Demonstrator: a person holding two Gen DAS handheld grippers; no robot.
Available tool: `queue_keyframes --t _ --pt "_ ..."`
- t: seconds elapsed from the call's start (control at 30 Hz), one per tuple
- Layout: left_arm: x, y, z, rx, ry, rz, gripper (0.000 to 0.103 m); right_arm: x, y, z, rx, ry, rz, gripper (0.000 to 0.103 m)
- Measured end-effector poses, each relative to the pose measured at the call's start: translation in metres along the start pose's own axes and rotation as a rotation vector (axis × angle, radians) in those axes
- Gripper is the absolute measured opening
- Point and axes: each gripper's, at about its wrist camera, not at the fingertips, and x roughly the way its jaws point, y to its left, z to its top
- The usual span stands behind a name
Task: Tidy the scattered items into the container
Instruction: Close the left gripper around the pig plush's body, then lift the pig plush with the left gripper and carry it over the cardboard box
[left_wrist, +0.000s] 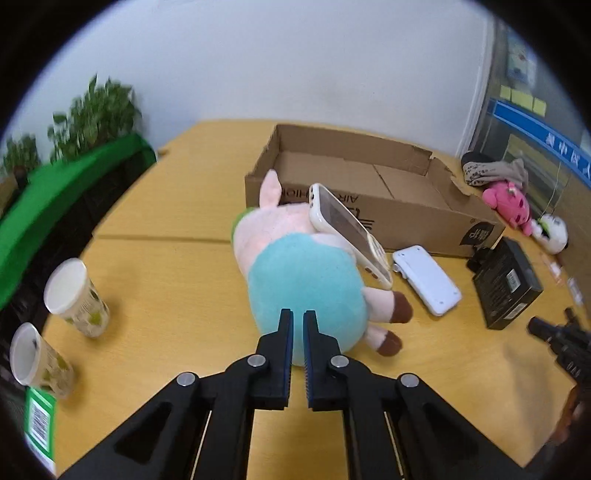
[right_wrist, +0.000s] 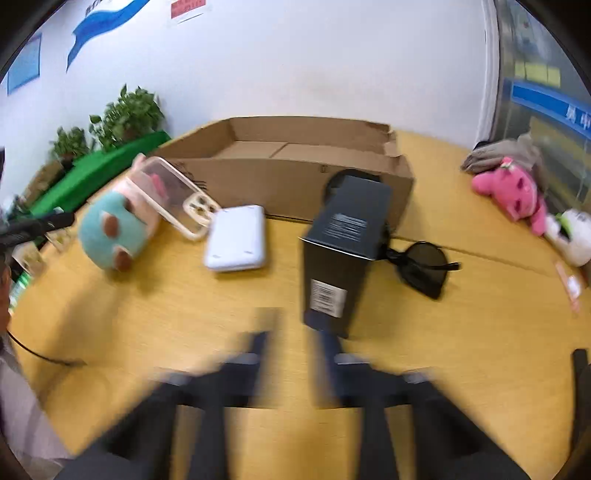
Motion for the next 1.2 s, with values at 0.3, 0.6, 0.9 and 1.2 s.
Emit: queue_keyframes --t 0.3,0.6,0.9,1.2 --pt "-0.007 -0.013 0.026 -0.004 -0.109 -0.01 0.09 -0.001 0.058 0.018 -0.045 -0.006 0.092 0.103" --pt "0.063 0.019 0.072 -0.064 0.036 -0.091 0.09 0.073 0.132 0.06 -0.037 0.113 0.367 0.103" --pt "0.125 0.056 0.07 -0.237 0.189 -0.272 0.09 0.14 0.185 0.077 -0.064 0.206 0.415 0.095" --pt "0.12 0.049 0.047 -0.231 0.211 -0.315 0.073 0.133 0.194 0.059 -0.087 0.218 0.506 0.076"
